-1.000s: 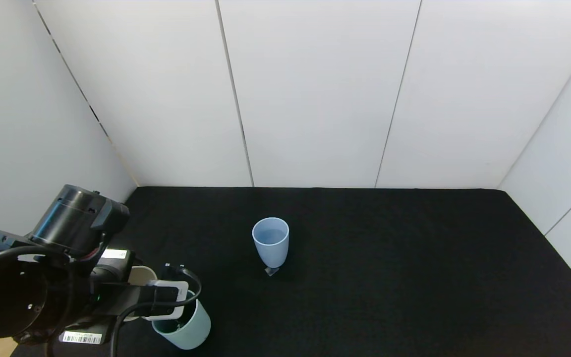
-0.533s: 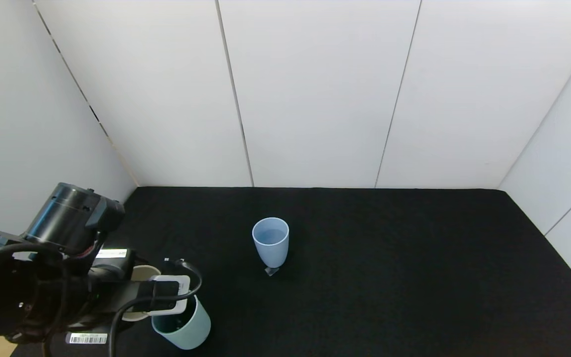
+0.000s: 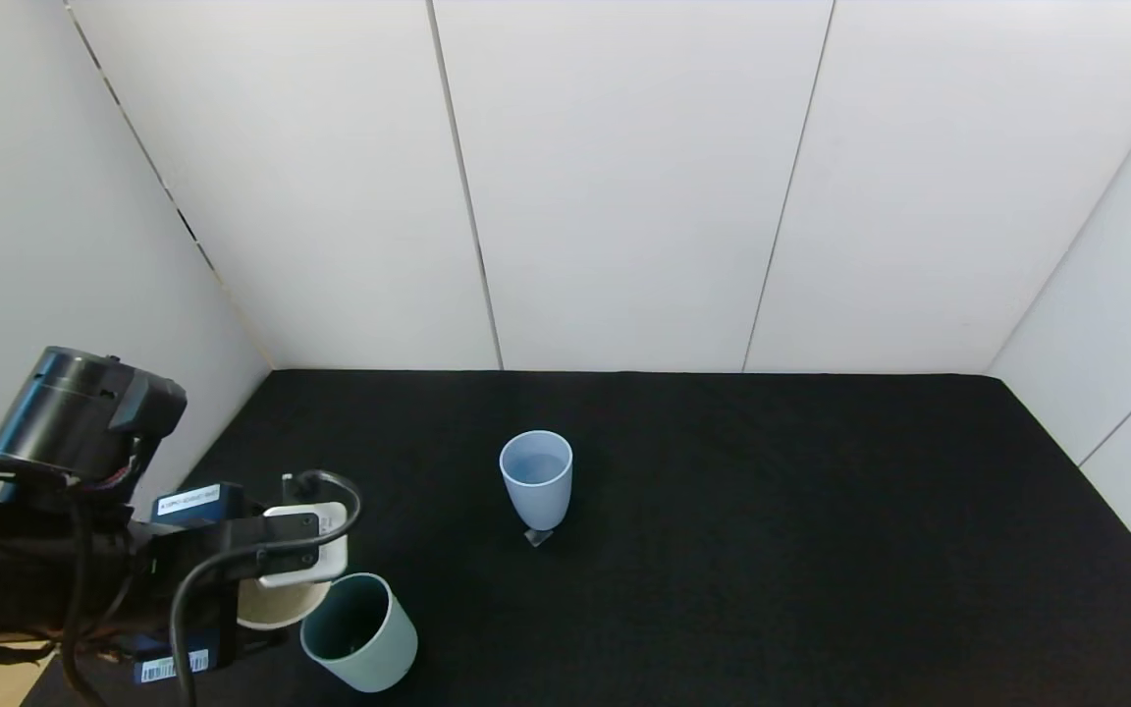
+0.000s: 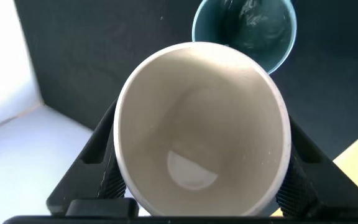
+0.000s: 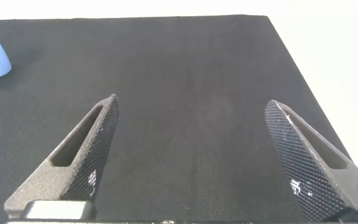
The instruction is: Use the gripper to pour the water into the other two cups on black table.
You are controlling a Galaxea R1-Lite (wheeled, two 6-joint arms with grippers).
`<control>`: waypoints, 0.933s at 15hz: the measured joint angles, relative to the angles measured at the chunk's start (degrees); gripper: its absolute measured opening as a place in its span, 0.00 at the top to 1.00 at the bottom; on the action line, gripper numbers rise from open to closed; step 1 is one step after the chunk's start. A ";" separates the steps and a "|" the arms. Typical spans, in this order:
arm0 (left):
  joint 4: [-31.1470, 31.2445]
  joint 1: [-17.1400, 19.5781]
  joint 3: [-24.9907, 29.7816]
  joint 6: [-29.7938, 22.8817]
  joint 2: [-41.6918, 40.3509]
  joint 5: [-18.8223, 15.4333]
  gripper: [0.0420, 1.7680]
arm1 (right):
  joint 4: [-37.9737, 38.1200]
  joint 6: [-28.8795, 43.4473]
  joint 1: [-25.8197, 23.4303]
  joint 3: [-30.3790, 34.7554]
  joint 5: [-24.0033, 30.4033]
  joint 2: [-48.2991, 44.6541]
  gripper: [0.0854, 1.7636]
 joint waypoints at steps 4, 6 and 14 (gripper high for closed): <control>-0.06 5.84 -1.57 -1.44 -0.96 -7.24 0.29 | 0.02 0.02 0.00 0.00 -0.02 0.00 0.03; 0.11 8.48 -3.52 -1.60 -1.10 -10.24 0.29 | 0.02 0.00 0.00 0.00 -0.02 0.00 0.03; -0.20 10.12 -17.34 -7.56 6.89 -13.24 0.29 | 0.02 -0.01 0.00 0.00 -0.02 0.00 0.03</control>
